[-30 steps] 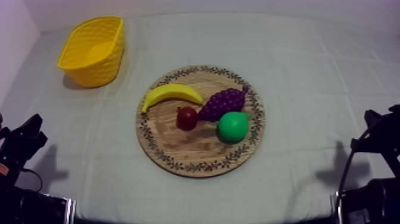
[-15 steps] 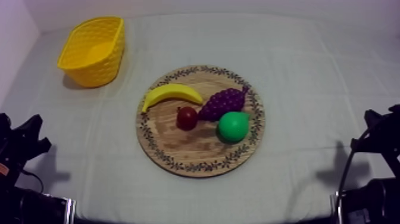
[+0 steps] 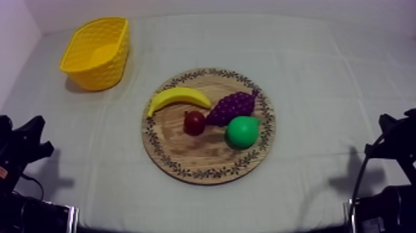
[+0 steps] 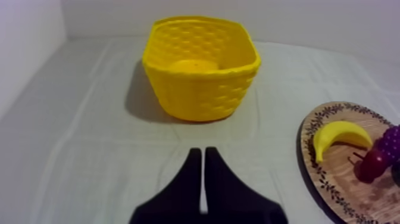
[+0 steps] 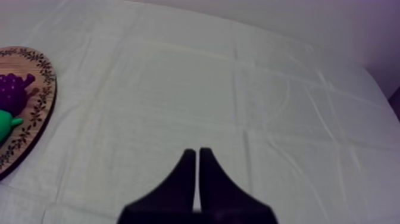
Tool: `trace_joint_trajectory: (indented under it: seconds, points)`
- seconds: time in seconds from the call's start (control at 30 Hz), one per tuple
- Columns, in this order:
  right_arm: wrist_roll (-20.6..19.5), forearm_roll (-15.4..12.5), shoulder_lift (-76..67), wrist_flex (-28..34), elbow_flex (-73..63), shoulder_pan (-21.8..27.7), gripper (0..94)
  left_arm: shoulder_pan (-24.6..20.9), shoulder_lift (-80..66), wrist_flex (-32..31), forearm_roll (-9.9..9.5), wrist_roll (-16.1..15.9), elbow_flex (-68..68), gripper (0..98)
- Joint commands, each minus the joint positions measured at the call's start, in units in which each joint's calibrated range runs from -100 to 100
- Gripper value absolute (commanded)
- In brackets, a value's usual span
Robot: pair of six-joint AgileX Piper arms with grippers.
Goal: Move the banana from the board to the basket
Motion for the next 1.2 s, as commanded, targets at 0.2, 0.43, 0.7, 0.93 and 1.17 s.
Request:
trace_joint_trajectory:
  seconds: [0.2, 0.43, 0.7, 0.93, 1.17]
  points:
    - [0.0, 0.0, 0.0, 0.1, 0.0, 0.0, 0.3, 2.7, 11.9, -2.8, 0.07, -1.4, -9.0, 0.1]
    - [0.0, 0.0, 0.0, 0.1, 0.0, 0.0, 0.3, 8.0, 26.5, -6.4, -1.68, -1.2, -21.2, 0.1]
    - [0.0, 0.0, 0.0, 0.1, 0.0, 0.0, 0.3, 15.6, 41.8, -7.0, -8.73, 3.4, -35.2, 0.1]
    - [0.0, 0.0, 0.0, 0.1, 0.0, 0.0, 0.3, 20.4, 53.2, -6.6, -11.54, 1.2, -44.9, 0.3]
    - [0.0, 0.0, 0.0, 0.1, 0.0, 0.0, 0.3, 23.3, 65.0, 1.0, -11.87, -3.2, -56.4, 0.6]
